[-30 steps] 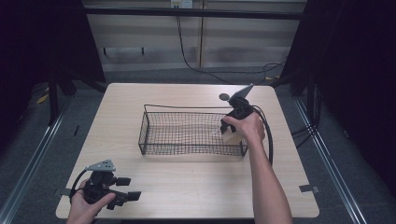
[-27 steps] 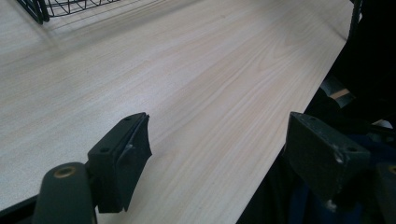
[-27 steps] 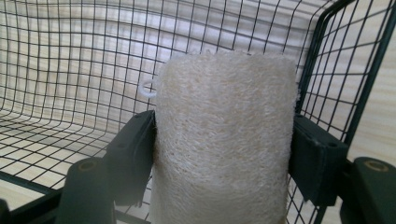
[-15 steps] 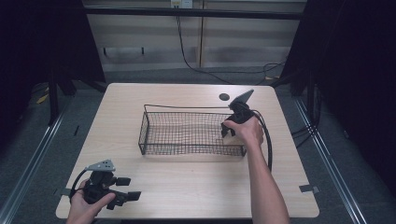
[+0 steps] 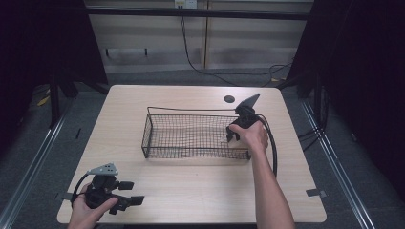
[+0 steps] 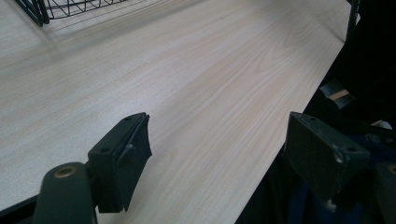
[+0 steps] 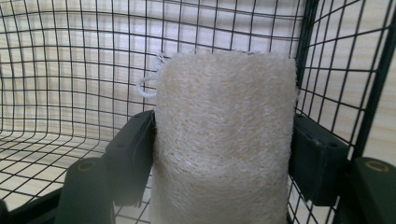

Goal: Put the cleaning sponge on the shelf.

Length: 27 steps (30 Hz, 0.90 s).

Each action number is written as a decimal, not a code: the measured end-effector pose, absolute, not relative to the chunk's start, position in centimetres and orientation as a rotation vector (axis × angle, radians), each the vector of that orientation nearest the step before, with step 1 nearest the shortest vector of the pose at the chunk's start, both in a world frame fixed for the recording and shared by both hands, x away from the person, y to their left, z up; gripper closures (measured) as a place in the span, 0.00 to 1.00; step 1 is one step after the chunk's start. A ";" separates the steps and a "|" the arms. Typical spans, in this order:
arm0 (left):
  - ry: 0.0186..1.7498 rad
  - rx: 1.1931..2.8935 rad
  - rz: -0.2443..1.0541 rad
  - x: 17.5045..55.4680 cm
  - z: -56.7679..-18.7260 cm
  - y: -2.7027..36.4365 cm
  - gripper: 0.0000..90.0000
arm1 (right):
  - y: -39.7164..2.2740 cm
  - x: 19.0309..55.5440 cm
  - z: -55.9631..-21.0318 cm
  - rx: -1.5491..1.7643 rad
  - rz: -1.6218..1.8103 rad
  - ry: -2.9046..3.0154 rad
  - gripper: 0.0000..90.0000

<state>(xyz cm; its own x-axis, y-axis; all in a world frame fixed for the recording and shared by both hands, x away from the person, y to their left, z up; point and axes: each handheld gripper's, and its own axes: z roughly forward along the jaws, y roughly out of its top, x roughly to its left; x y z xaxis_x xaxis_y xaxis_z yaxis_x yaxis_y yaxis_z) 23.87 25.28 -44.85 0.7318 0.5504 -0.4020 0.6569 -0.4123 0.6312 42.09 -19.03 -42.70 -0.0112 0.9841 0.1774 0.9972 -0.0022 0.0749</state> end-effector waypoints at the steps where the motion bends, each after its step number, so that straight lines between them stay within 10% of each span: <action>1: 0.912 2.110 -0.167 23.9 -44.8 25.3 0.25 | -19.0 42.1 -42.8 -2.160 -0.278 -2.166 0.34; 27: 0.907 2.107 -0.162 23.8 -44.7 25.2 0.25 | -17.1 41.8 -44.4 -2.224 -0.157 -2.203 0.33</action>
